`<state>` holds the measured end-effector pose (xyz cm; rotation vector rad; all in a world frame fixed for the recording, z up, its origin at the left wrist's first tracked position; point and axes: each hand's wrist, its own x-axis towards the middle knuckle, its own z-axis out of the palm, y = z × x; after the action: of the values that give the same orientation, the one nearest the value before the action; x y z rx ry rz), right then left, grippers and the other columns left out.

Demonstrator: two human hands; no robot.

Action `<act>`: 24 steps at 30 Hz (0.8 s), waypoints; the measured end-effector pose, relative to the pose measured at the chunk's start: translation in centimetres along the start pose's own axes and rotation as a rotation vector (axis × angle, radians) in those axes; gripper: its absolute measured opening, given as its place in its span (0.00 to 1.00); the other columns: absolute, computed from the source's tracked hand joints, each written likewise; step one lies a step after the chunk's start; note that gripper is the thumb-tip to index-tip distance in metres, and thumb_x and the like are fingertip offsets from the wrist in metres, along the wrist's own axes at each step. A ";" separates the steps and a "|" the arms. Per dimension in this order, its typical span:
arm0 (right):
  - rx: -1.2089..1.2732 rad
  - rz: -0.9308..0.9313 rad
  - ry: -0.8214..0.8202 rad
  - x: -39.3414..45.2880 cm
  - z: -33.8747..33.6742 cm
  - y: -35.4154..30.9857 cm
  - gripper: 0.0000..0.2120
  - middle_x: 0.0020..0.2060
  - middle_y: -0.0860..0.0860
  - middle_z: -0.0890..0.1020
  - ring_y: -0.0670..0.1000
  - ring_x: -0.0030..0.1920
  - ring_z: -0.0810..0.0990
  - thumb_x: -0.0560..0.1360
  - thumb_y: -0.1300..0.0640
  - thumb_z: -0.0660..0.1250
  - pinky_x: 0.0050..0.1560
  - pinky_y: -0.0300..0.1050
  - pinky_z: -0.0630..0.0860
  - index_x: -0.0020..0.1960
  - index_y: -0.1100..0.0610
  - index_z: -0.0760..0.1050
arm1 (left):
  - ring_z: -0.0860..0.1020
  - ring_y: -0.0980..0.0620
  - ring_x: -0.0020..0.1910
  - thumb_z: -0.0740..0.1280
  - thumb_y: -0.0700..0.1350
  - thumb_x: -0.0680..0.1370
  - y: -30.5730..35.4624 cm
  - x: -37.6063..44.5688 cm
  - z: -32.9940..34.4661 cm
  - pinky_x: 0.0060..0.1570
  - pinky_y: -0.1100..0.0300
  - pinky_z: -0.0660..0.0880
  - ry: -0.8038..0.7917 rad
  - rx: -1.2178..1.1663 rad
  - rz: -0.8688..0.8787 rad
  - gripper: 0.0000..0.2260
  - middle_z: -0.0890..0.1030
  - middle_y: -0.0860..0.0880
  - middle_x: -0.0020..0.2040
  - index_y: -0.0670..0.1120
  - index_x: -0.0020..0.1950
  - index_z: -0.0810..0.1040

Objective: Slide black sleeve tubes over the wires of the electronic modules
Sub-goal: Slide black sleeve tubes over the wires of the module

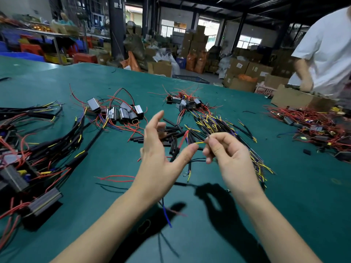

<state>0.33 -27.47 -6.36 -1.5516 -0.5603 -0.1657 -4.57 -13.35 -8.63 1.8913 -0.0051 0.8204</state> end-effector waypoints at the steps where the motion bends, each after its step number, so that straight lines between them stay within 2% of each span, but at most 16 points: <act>1: 0.003 0.000 0.015 -0.2 0.4 0.1 0.08 0.29 0.47 0.78 0.45 0.28 0.72 0.79 0.65 0.60 0.35 0.34 0.72 0.43 0.58 0.74 | 0.67 0.58 0.65 0.67 0.62 0.71 0.0 -0.2 0.1 0.62 0.59 0.62 0.041 0.137 0.100 0.32 0.66 0.53 0.65 0.56 0.69 0.57; 4: 0.067 0.001 0.089 0.1 0.7 -0.2 0.07 0.31 0.49 0.77 0.45 0.26 0.70 0.80 0.64 0.60 0.31 0.33 0.69 0.45 0.59 0.73 | 0.64 0.49 0.66 0.67 0.54 0.73 0.2 -0.5 0.2 0.60 0.56 0.60 0.112 0.402 0.393 0.22 0.64 0.46 0.65 0.51 0.62 0.63; 6: 0.144 0.051 0.128 0.4 0.4 -0.5 0.05 0.31 0.49 0.76 0.45 0.26 0.69 0.80 0.62 0.60 0.29 0.33 0.67 0.46 0.58 0.73 | 0.68 0.47 0.61 0.67 0.45 0.74 0.5 -0.4 0.6 0.60 0.54 0.64 0.057 0.409 0.541 0.15 0.68 0.44 0.61 0.46 0.59 0.69; 8: 0.248 0.128 0.129 0.3 0.5 -0.5 0.04 0.30 0.47 0.76 0.44 0.25 0.68 0.80 0.61 0.60 0.27 0.32 0.66 0.47 0.57 0.73 | 0.71 0.50 0.57 0.65 0.36 0.74 0.8 -0.3 1.0 0.60 0.54 0.68 -0.115 0.257 0.473 0.13 0.72 0.44 0.58 0.41 0.58 0.70; 9: 0.294 0.157 0.122 0.2 0.7 -0.5 0.04 0.29 0.47 0.76 0.44 0.24 0.68 0.80 0.61 0.60 0.26 0.32 0.66 0.46 0.57 0.73 | 0.71 0.50 0.59 0.64 0.33 0.74 0.8 -0.4 1.2 0.62 0.52 0.68 -0.195 0.217 0.433 0.14 0.73 0.43 0.59 0.39 0.58 0.71; 10: 0.325 0.171 0.115 0.1 0.8 -0.5 0.05 0.29 0.47 0.76 0.44 0.24 0.68 0.80 0.61 0.60 0.26 0.32 0.66 0.46 0.56 0.73 | 0.71 0.49 0.62 0.64 0.33 0.73 0.8 -0.5 1.3 0.65 0.51 0.66 -0.226 0.243 0.432 0.13 0.74 0.43 0.60 0.38 0.58 0.71; 12: 0.360 0.172 0.118 0.1 1.0 -0.5 0.05 0.29 0.47 0.76 0.43 0.24 0.68 0.80 0.61 0.60 0.25 0.31 0.66 0.45 0.56 0.73 | 0.69 0.48 0.68 0.63 0.40 0.74 0.5 -0.8 1.3 0.69 0.48 0.60 -0.189 0.462 0.531 0.11 0.76 0.47 0.61 0.42 0.56 0.75; 14: 0.388 0.193 0.167 0.1 1.1 -0.5 0.06 0.29 0.47 0.75 0.43 0.24 0.67 0.80 0.60 0.60 0.25 0.31 0.64 0.45 0.55 0.73 | 0.69 0.49 0.69 0.62 0.48 0.76 1.0 -0.9 1.1 0.65 0.46 0.60 -0.121 0.700 0.632 0.10 0.77 0.50 0.62 0.47 0.54 0.78; 16: 0.429 0.221 0.231 0.0 1.1 -0.2 0.04 0.29 0.48 0.74 0.43 0.23 0.66 0.80 0.59 0.61 0.23 0.31 0.63 0.47 0.56 0.73 | 0.70 0.49 0.65 0.64 0.51 0.77 1.4 -0.9 1.0 0.58 0.49 0.62 -0.038 0.796 0.703 0.09 0.78 0.50 0.61 0.49 0.51 0.80; 18: 0.458 0.230 0.281 -0.1 1.4 0.1 0.04 0.29 0.48 0.74 0.43 0.23 0.66 0.80 0.59 0.61 0.22 0.32 0.62 0.48 0.56 0.73 | 0.73 0.46 0.57 0.65 0.47 0.77 1.4 -1.0 1.2 0.51 0.51 0.68 -0.027 0.756 0.785 0.08 0.80 0.46 0.56 0.45 0.51 0.82; 20: 0.457 0.232 0.322 -0.1 1.7 0.3 0.05 0.28 0.47 0.75 0.43 0.24 0.67 0.80 0.59 0.61 0.23 0.33 0.62 0.47 0.55 0.73 | 0.76 0.43 0.50 0.66 0.40 0.77 1.2 -1.2 1.6 0.48 0.49 0.74 -0.117 0.609 0.803 0.08 0.80 0.42 0.53 0.39 0.54 0.80; 22: 0.483 0.240 0.345 -0.1 1.9 0.5 0.05 0.28 0.46 0.75 0.43 0.25 0.67 0.80 0.59 0.61 0.22 0.33 0.61 0.45 0.54 0.73 | 0.78 0.44 0.50 0.66 0.37 0.77 1.3 -1.6 2.1 0.51 0.53 0.75 -0.213 0.467 0.704 0.10 0.78 0.41 0.54 0.37 0.57 0.76; 24: 0.516 0.231 0.333 -0.1 1.8 0.5 0.06 0.28 0.47 0.75 0.43 0.25 0.66 0.80 0.60 0.61 0.21 0.32 0.60 0.45 0.55 0.72 | 0.77 0.48 0.47 0.65 0.38 0.76 1.2 -1.9 2.3 0.46 0.55 0.75 -0.267 0.389 0.563 0.10 0.77 0.43 0.53 0.40 0.57 0.73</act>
<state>0.05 -25.76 -7.04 -1.0444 -0.1379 -0.0894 -5.26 -16.42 -9.25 2.4029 -0.6049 0.9811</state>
